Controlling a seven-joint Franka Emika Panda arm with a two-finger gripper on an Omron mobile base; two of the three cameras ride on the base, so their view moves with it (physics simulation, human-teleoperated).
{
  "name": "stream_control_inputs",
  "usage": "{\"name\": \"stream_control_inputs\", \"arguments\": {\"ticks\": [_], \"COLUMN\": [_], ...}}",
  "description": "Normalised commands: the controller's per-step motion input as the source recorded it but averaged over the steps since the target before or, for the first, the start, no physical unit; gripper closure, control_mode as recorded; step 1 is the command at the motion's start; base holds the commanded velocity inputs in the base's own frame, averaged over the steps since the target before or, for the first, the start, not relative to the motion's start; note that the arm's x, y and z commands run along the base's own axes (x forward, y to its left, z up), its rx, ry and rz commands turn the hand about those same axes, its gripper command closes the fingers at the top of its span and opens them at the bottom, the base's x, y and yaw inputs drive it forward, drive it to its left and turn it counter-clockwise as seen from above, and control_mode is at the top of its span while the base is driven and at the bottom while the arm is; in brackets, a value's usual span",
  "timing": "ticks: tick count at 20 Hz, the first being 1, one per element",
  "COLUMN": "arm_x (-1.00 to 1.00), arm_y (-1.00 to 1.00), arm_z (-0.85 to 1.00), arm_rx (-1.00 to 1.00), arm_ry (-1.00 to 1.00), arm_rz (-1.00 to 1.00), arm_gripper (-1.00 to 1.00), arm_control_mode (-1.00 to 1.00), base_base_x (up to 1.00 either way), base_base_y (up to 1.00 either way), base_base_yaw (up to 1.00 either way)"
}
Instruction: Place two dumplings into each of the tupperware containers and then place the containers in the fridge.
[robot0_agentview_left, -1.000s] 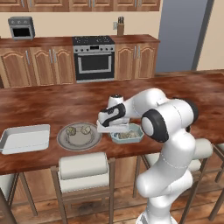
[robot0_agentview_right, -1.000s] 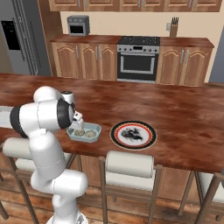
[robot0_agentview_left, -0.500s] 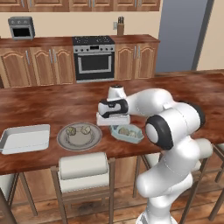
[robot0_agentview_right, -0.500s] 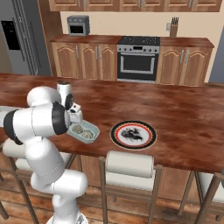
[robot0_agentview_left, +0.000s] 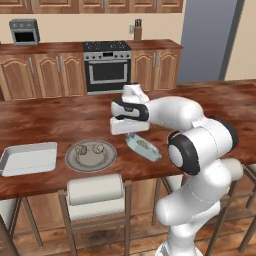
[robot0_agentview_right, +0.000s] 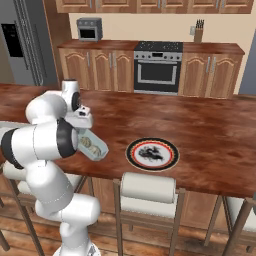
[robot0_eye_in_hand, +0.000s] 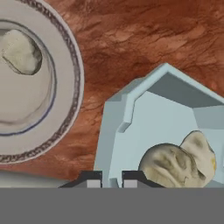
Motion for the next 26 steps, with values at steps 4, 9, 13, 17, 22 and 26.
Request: {"name": "stream_control_inputs", "arguments": {"ticks": [4,9,13,17,22,26], "arm_x": [0.0,-0.11,-0.48,-0.7,-0.8,-0.7], "arm_y": [0.0,0.0,0.0,0.0,-0.29,-0.53], "arm_z": [0.53,0.49,0.58,0.59,0.44,0.36], "arm_rx": [-0.05,-0.06,-0.04,-0.02,0.0,0.0], "arm_ry": [0.09,0.04,-0.07,-0.19,-0.18,-0.11], "arm_rz": [0.18,0.21,0.2,0.2,0.22,0.29], "arm_gripper": [1.0,1.0,1.0,1.0,1.0,1.0], "arm_control_mode": [-1.0,-1.0,-1.0,-1.0,-1.0,-1.0], "base_base_x": [0.0,0.0,0.0,0.0,0.0,0.0], "base_base_y": [0.0,0.0,0.0,0.0,0.0,0.0], "base_base_yaw": [0.0,0.0,0.0,0.0,0.0,0.0]}}
